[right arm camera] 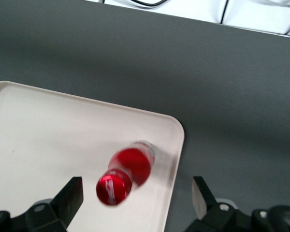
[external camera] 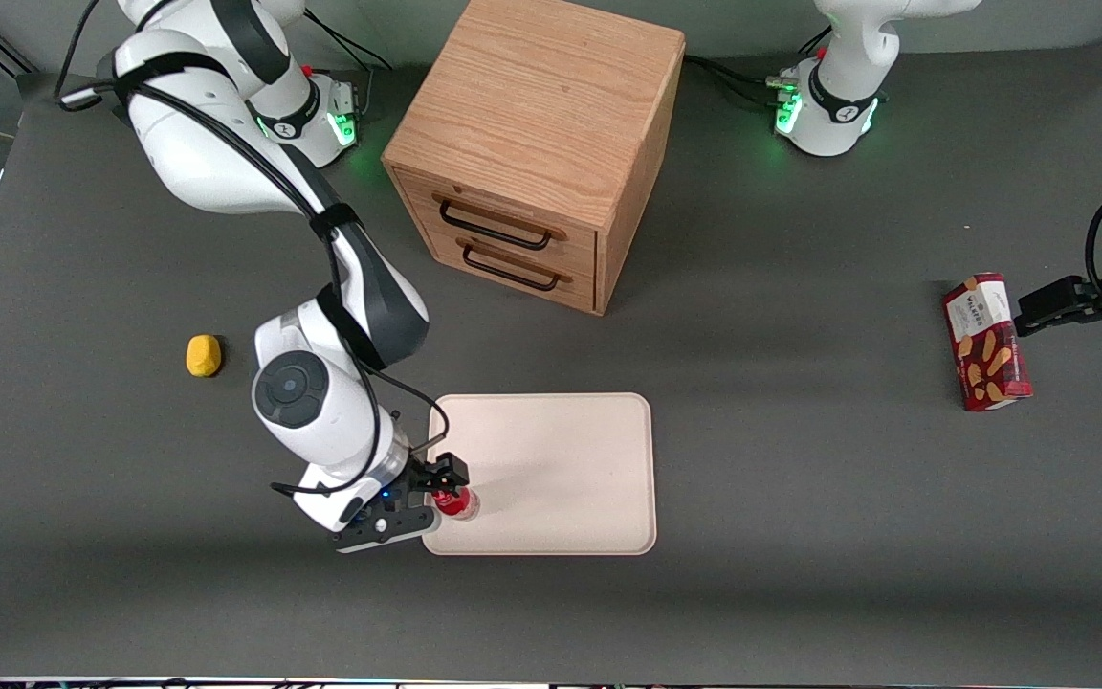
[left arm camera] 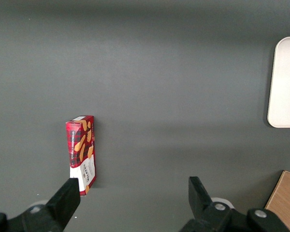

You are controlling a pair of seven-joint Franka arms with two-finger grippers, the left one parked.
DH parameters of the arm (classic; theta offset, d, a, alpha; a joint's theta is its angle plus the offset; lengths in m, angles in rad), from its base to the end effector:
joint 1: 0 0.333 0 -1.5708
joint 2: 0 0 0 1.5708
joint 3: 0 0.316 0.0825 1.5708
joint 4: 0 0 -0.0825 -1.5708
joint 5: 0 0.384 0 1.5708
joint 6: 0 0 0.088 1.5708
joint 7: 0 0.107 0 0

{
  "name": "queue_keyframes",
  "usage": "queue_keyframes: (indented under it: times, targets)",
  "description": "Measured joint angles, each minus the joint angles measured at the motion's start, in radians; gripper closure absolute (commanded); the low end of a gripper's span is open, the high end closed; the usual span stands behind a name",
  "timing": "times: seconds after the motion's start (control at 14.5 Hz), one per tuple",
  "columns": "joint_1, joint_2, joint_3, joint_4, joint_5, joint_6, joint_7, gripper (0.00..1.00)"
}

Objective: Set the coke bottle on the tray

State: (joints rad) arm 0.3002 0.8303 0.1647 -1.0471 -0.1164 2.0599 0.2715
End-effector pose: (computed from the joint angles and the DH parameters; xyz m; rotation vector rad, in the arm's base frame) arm 0.7240 0.3055 0.3635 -3.0417 -0.2648 -0.2692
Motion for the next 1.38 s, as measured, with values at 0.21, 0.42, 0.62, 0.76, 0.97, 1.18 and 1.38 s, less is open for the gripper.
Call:
queue_keyframes:
  times: [0.21,0.42,0.62,0.76,0.97,1.18,1.38]
  targets:
    - [-0.019,-0.114,-0.064,-0.030,0.114,-0.089,0.008,0.00]
    - [-0.042,-0.302,-0.212,-0.184,0.240,-0.150,-0.007,0.00]
    - [-0.056,-0.517,-0.328,-0.393,0.262,-0.214,-0.015,0.00]
    - [-0.056,-0.651,-0.386,-0.520,0.256,-0.262,-0.022,0.00]
    - [-0.055,-0.824,-0.418,-0.637,0.154,-0.381,-0.030,0.00]
    - [-0.043,-0.914,-0.417,-0.668,0.125,-0.443,-0.030,0.00]
    - [-0.035,-0.917,-0.414,-0.671,0.109,-0.446,-0.030,0.00]
